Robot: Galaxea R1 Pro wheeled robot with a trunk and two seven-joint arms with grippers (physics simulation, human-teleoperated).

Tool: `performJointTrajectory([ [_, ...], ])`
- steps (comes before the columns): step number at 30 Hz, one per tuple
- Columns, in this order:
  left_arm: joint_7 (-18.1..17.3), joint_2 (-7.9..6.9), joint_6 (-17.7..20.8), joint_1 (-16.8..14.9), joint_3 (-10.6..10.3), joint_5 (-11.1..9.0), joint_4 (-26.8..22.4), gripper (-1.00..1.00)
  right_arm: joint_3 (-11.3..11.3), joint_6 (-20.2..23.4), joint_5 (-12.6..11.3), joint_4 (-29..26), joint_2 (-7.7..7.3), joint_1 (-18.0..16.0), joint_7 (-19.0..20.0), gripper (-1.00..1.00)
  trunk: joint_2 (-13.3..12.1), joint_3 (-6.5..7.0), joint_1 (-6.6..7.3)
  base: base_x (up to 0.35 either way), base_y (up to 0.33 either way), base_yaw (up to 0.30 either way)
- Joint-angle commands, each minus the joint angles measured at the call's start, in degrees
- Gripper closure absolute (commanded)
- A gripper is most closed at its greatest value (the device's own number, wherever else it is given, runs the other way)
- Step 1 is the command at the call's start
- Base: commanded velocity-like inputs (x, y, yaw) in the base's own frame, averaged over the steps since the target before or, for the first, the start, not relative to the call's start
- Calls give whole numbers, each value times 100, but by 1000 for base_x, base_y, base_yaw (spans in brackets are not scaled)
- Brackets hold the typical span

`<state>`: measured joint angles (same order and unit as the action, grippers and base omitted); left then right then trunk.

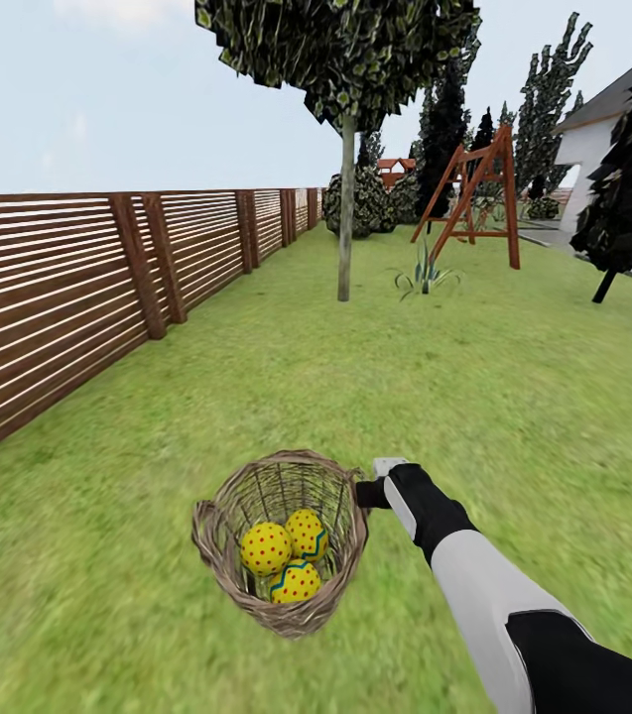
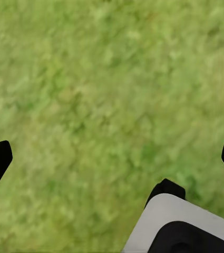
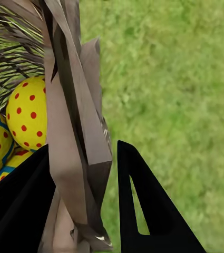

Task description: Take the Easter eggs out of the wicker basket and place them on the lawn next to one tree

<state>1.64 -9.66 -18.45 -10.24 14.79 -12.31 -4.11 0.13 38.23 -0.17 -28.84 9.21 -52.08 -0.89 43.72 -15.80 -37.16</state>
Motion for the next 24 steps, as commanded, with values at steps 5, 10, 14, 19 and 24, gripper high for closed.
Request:
performJointTrajectory([
  [5,3,-1,-19,-4,-28,-54,2,-100,-4,26,-53,-13,1,-4,-8,100,6,-7,-4,331,0,0],
  [10,3,-1,-19,-4,-28,-57,6,-100,-7,26,-53,-16,1,-4,-16,100,6,-7,-4,331,0,17],
  [14,3,-1,-19,-4,-28,-61,2,-100,-8,26,-53,-16,1,-4,-17,100,6,-7,-4,331,0,181],
  [19,3,-1,-19,-4,-28,-61,1,-100,-21,26,-53,-16,1,-4,-17,100,6,-7,-4,331,0,39],
  [24,3,-1,-19,-4,-28,-60,3,-100,-21,26,-53,-16,1,-4,-17,100,6,-7,-4,332,0,134],
])
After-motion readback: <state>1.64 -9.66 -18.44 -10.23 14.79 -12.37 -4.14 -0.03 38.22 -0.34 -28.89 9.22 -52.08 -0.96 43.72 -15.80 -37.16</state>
